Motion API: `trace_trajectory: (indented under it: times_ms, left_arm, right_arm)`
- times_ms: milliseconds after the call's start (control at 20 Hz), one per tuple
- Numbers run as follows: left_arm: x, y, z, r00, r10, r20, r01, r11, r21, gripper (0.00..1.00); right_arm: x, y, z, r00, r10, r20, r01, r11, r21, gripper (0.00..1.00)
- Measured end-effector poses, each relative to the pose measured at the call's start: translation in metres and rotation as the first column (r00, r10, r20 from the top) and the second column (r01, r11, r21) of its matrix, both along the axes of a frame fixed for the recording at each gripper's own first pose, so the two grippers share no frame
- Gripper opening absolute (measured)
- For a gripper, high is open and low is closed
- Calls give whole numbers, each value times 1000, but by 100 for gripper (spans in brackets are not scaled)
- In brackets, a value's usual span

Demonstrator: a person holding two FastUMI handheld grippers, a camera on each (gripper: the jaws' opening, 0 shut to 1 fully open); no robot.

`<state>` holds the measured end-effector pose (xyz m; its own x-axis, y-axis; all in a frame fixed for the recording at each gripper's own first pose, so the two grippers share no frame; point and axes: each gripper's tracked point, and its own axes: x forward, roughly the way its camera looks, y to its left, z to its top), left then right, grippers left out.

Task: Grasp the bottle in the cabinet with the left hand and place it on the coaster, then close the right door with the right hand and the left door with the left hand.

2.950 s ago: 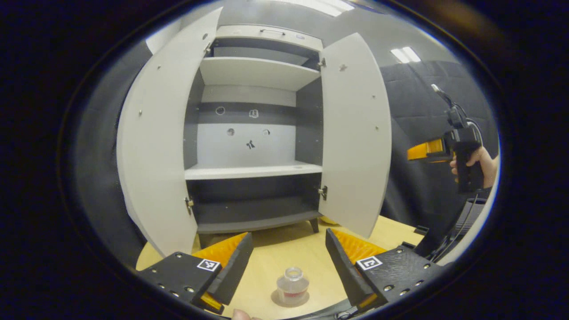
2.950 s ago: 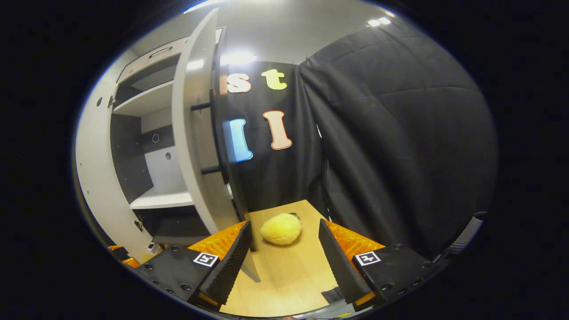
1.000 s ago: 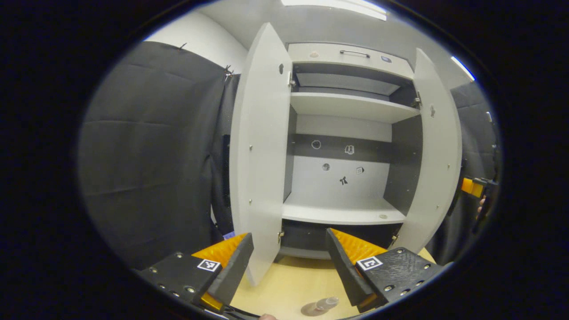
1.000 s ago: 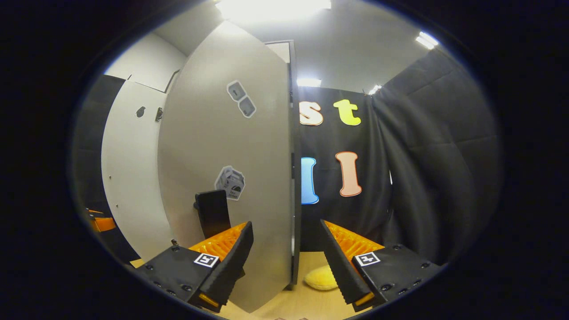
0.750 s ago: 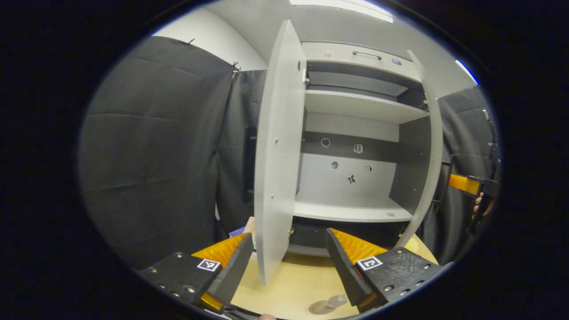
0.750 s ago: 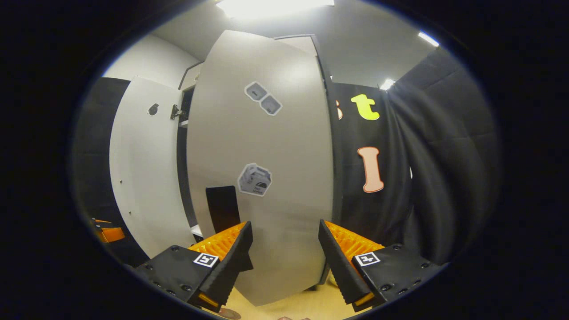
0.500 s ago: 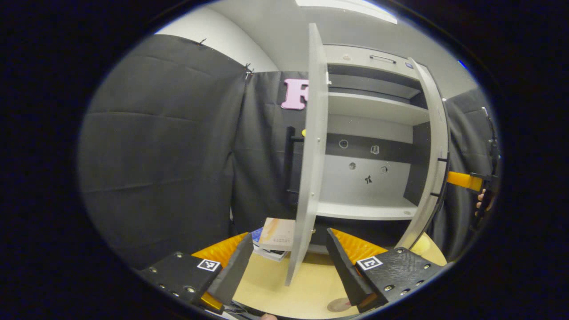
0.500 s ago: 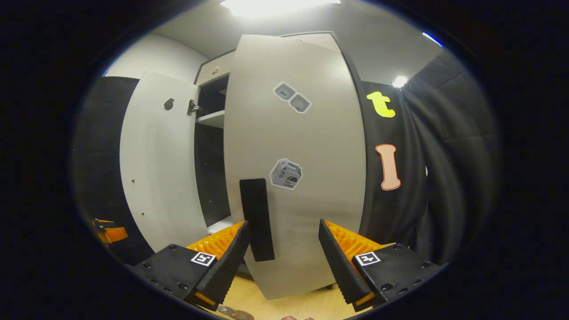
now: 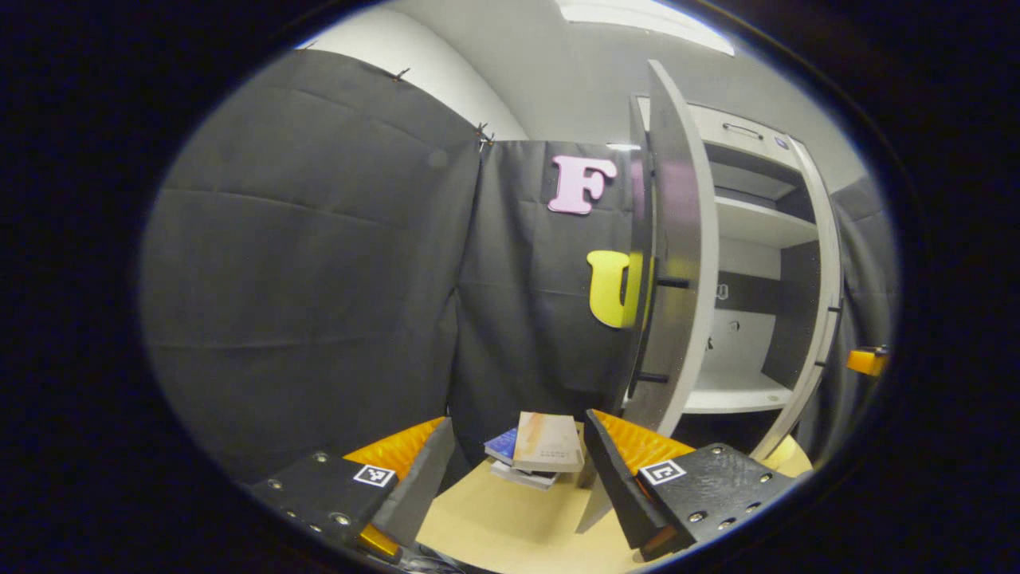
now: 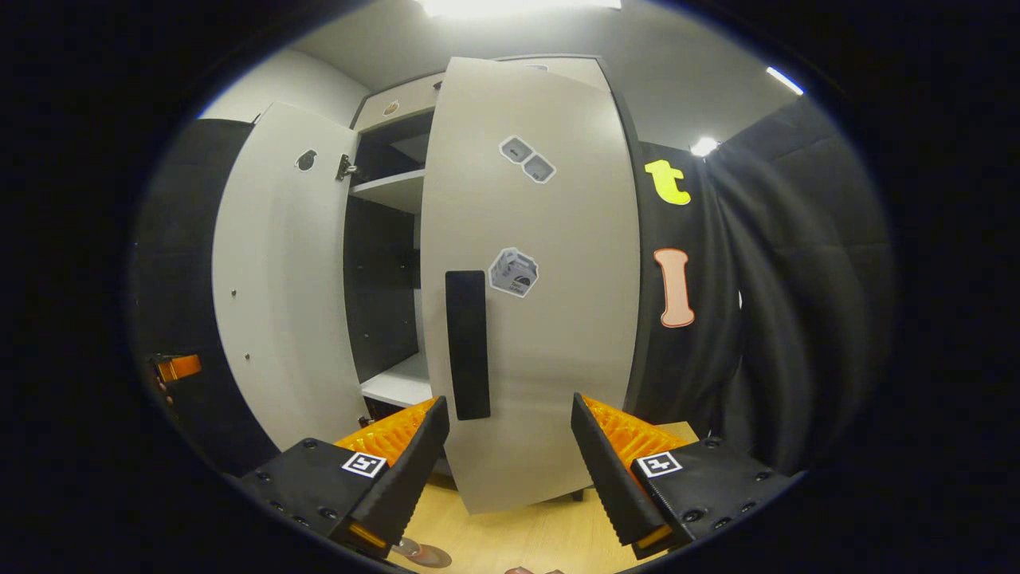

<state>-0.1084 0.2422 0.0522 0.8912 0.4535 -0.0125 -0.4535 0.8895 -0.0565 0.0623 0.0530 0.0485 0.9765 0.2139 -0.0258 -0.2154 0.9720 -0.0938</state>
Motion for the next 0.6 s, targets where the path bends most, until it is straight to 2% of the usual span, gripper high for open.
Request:
trace_trajectory:
  times_ms: [150, 350, 600]
  left_arm:
    - [12, 28, 19, 999, -26, 27, 26, 1000, 18, 100]
    - [41, 40, 42, 990, -131, 53, 128, 991, 49, 100]
    - [88, 27, 69, 944, -318, 86, 313, 947, 66, 100]
  right_arm:
    - [-15, 2, -16, 1000, -20, -10, 20, 1000, -7, 98]
    - [-30, 0, -31, 998, -54, -26, 54, 999, -1, 98]
    - [-47, -15, -37, 992, -125, -15, 125, 992, 23, 98]
